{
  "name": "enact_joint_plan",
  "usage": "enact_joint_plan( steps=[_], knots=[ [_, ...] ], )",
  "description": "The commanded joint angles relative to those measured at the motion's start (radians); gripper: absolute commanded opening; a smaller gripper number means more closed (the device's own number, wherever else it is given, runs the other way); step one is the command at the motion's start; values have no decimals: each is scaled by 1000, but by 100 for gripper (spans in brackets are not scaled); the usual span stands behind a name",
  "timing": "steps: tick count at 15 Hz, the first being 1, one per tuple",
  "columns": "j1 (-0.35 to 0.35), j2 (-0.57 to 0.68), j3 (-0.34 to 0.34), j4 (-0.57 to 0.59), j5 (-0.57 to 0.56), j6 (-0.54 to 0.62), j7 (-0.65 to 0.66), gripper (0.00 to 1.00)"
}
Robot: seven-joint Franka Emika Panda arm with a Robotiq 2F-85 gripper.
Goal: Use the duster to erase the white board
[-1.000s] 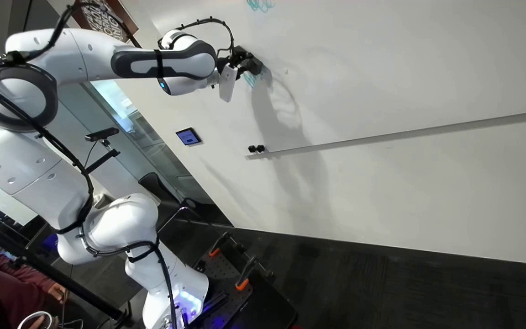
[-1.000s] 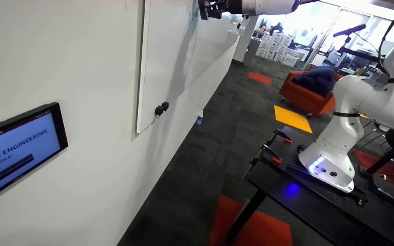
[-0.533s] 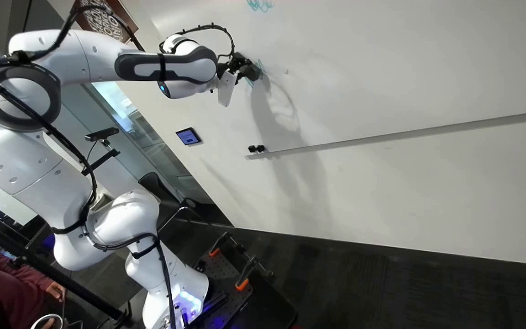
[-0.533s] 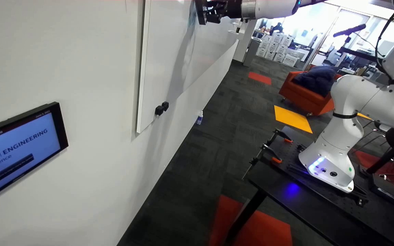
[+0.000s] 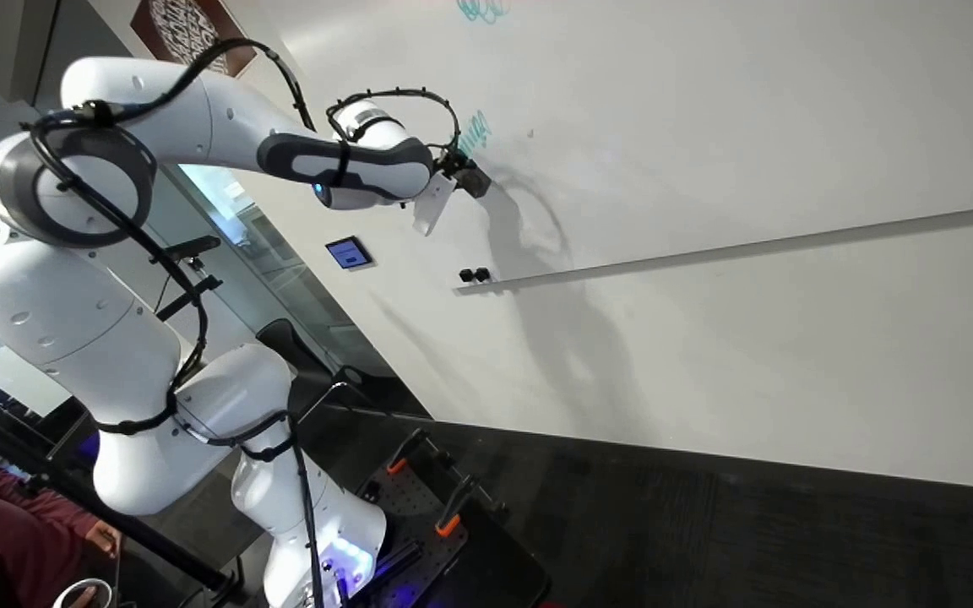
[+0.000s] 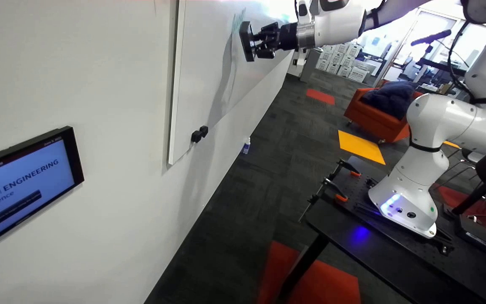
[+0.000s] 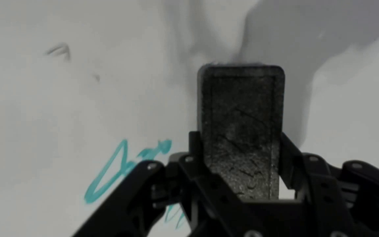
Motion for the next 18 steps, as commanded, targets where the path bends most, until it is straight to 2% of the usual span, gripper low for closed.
enact_joint_plan(
  steps=[1,3,4,7,9,10,11,12,14,16,18],
  knots=[
    [257,-234,-280,19,0,-61,-226,31],
    [343,-336,-366,108,0,-101,-279,31],
    [347,-394,-354,155,0,-125,-284,31],
    [300,-577,-253,230,1,-162,-367,31],
    [242,-659,-184,208,1,-177,-412,31],
    [206,-718,-139,192,28,-191,-479,31],
    [200,-713,-130,191,-66,-178,-372,31],
    [170,-790,-74,176,22,-203,-525,31],
    [143,-880,-10,142,-9,-251,-576,31],
    [149,-904,22,119,18,-291,-648,31],
    [173,-886,24,90,70,-355,-732,31]
  ],
)
